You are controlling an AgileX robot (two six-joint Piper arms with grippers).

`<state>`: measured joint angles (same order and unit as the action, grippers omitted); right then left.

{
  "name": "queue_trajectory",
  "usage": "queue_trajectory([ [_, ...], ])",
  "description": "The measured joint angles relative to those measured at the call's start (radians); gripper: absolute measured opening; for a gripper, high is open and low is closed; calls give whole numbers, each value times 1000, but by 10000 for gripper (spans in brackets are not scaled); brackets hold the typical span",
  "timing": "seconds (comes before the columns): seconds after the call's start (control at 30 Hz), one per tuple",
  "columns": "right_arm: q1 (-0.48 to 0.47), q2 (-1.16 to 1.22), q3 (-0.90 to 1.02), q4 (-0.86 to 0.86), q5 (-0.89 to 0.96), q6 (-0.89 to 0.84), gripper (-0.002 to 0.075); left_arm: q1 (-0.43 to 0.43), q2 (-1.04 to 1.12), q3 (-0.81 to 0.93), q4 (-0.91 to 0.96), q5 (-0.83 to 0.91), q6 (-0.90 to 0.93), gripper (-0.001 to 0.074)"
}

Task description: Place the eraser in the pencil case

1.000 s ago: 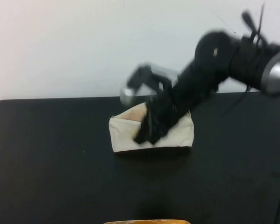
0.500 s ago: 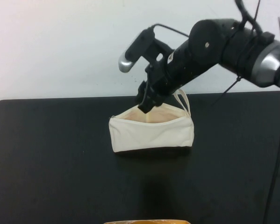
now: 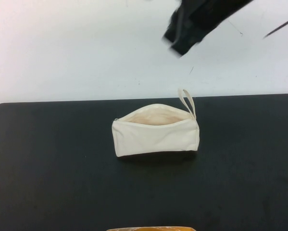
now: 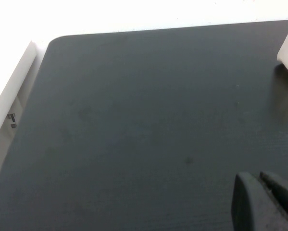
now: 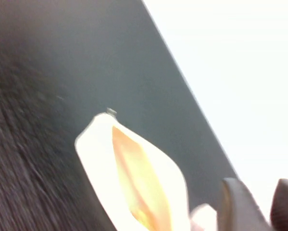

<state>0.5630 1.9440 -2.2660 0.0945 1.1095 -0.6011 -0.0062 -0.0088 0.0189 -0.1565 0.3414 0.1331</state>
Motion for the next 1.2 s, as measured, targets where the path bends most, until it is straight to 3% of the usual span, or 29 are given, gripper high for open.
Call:
queue_trajectory([
  [0.13, 0, -96, -50, -81, 104, 64, 28, 0, 0, 0, 0, 0, 0, -1],
  [0.4, 0, -337, 25, -104, 104, 124, 2, 0, 0, 0, 0, 0, 0, -1],
  [0.57, 0, -558, 260, -87, 104, 145, 0, 0, 0, 0, 0, 0, 0, -1],
  [0.73, 0, -788, 625, 36, 84, 133, 0, 0, 0, 0, 0, 0, 0, -1],
  [0.83, 0, -939, 863, 92, -70, 88, 0, 0, 0, 0, 0, 0, 0, -1],
  [0.87, 0, -1029, 1018, 113, -204, 66, 0, 0, 0, 0, 0, 0, 0, -1],
  [1.0, 0, -1174, 1338, 122, -489, 58, 0, 0, 0, 0, 0, 0, 0, -1],
  [1.2, 0, -1247, 1651, 124, -759, 56, 0, 0, 0, 0, 0, 0, 0, -1],
])
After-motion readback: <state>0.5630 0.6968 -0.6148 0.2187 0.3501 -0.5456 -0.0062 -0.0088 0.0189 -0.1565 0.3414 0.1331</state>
